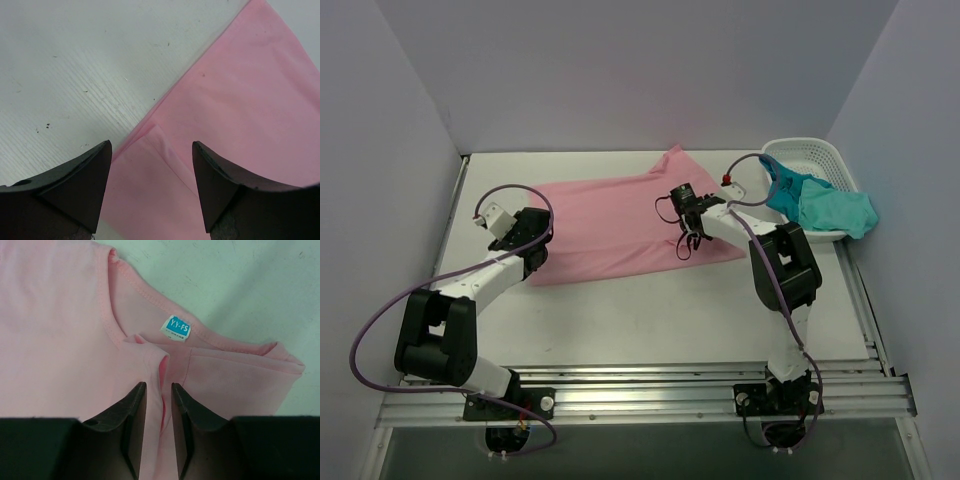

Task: Fold and stack the t-shirts
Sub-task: Fold the tshirt

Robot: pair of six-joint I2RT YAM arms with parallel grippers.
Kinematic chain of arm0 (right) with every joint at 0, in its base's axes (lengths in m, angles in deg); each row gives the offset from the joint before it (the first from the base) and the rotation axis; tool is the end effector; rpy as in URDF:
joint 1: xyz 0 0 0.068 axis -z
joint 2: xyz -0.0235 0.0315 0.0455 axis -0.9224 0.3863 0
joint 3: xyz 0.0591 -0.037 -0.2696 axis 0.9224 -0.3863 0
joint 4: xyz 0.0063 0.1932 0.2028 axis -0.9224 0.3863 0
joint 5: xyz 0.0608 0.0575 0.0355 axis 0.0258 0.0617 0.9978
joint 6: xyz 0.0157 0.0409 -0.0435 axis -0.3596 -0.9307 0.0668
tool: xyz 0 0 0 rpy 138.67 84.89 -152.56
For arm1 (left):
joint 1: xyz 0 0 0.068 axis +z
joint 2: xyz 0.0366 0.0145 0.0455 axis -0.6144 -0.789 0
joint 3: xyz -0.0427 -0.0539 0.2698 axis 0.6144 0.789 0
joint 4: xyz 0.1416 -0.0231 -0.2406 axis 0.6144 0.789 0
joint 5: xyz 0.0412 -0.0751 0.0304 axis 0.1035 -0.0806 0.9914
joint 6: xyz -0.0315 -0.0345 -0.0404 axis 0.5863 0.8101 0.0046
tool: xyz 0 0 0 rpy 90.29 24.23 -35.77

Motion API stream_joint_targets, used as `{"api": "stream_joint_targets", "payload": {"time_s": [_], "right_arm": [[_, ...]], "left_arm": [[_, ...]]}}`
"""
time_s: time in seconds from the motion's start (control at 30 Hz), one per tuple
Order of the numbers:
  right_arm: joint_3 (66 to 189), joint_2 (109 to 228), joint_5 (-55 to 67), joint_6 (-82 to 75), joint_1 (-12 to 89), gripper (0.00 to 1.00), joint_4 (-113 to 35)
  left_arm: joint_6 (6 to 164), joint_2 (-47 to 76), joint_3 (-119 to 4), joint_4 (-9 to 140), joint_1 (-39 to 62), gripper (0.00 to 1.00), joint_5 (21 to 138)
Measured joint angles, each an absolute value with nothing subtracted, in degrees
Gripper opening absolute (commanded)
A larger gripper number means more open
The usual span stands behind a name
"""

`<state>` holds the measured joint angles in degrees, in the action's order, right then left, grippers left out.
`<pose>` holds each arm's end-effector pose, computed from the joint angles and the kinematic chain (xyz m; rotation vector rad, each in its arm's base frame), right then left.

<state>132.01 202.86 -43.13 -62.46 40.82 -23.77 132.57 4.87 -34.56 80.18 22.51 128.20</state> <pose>0.4208 0.1749 0.1689 1.0049 1.9468 -0.0155 0.3159 -0.0558 0.1946 -1.0861 1.8904 0.1299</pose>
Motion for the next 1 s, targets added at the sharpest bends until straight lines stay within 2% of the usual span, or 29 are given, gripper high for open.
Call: {"api": "stream_joint_targets", "payload": {"time_s": [0.57,0.73,0.77,0.83,1.0], "right_arm": [[131.94,202.89,-42.48,-61.68,43.53,0.18,-25.87],[131.94,203.04,-41.76,-60.98,43.75,0.12,-26.94],[131.94,203.26,-41.6,-60.91,43.83,0.06,-27.25],[131.94,204.0,-41.21,-60.59,43.97,0.01,-27.79],[131.92,206.23,-40.34,-60.06,44.12,0.0,-28.8]], "left_arm": [[132.4,4.87,-34.34,79.74,22.51,0.73,128.2],[132.35,4.87,-34.34,79.7,22.51,0.73,128.2],[132.35,4.87,-34.34,79.67,22.51,0.73,128.22],[132.33,4.84,-34.34,79.46,22.51,0.73,128.22],[132.29,4.76,-34.34,79.04,22.51,0.73,128.22]]}}
